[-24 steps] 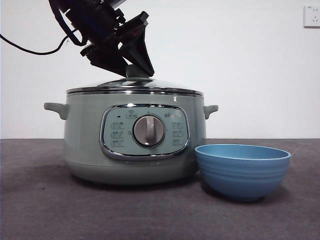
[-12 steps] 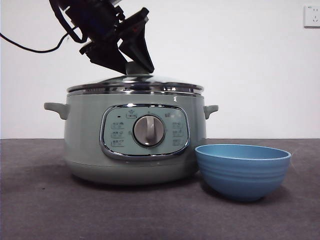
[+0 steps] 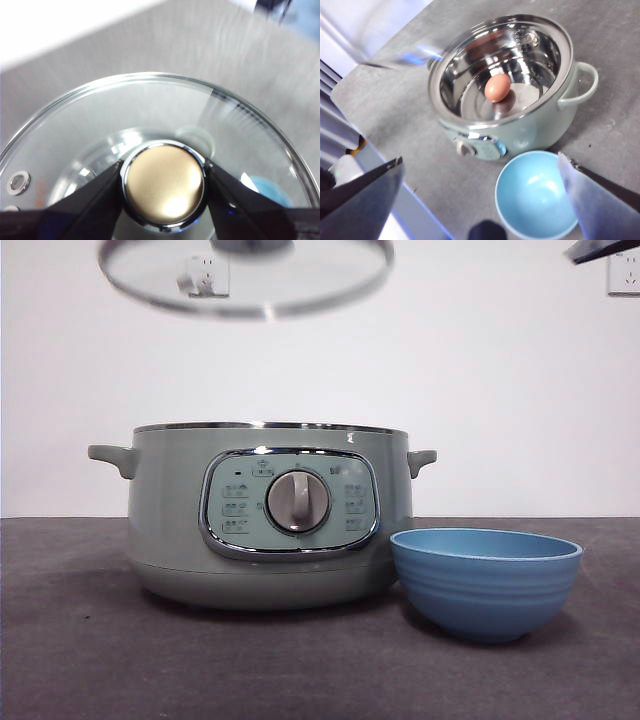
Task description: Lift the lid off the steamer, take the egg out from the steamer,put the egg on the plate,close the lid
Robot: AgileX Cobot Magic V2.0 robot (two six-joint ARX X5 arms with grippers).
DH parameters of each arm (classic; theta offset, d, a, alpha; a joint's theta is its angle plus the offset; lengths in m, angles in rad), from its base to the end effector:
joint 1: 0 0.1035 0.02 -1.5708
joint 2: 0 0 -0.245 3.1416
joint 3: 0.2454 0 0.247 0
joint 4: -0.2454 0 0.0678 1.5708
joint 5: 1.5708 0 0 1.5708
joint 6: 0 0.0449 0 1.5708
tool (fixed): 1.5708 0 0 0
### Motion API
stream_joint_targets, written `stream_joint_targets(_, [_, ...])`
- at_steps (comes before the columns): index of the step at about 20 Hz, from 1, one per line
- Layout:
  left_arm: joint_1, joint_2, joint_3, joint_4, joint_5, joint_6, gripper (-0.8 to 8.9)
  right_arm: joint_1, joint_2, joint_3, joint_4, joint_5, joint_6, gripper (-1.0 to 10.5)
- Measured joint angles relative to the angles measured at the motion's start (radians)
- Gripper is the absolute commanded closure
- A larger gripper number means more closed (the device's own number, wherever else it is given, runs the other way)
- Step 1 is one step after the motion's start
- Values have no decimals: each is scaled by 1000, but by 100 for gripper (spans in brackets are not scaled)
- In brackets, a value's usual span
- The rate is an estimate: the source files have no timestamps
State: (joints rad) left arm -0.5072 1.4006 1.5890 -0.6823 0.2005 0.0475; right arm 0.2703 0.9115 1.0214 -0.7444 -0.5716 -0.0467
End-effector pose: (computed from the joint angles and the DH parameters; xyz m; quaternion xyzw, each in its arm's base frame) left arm 0.2588 -0.1541 0.3958 0.0589 0.2335 -0.3416 0.9084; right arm 0.1733 0.0732 0.3205 0.0266 0.2993 0.3953 0.8680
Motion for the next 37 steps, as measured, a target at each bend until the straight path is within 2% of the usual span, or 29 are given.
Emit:
stream_joint_targets(5, [0, -222, 1, -151, -89, -7, 822, 72, 109, 10, 106, 18, 58, 412])
stream_joint_targets(10, [0, -425, 1, -307, -175, -8, 822, 220, 298, 156, 110, 155, 70, 412])
stream_joint_targets(14, [0, -575, 1, -432, -248, -20, 822, 302, 476, 323, 90, 251, 77, 415])
stream_joint_targets(19, [0, -713, 3, -550, -254, -51, 822, 386, 734, 535, 19, 389, 76, 415])
stream_joint_targets(21, [0, -731, 8, -568, -254, -60, 822, 414, 818, 599, 19, 438, 76, 415])
stream_joint_targets(23, [0, -729, 8, -600, -254, -60, 822, 429, 891, 644, 21, 448, 77, 415])
stream_joint_targets(26, [0, -724, 8, -613, -245, -60, 822, 443, 976, 660, 36, 496, 78, 416])
stream_joint_targets(37, [0, -724, 8, -613, -243, -30, 822, 442, 1099, 665, 130, 497, 158, 420])
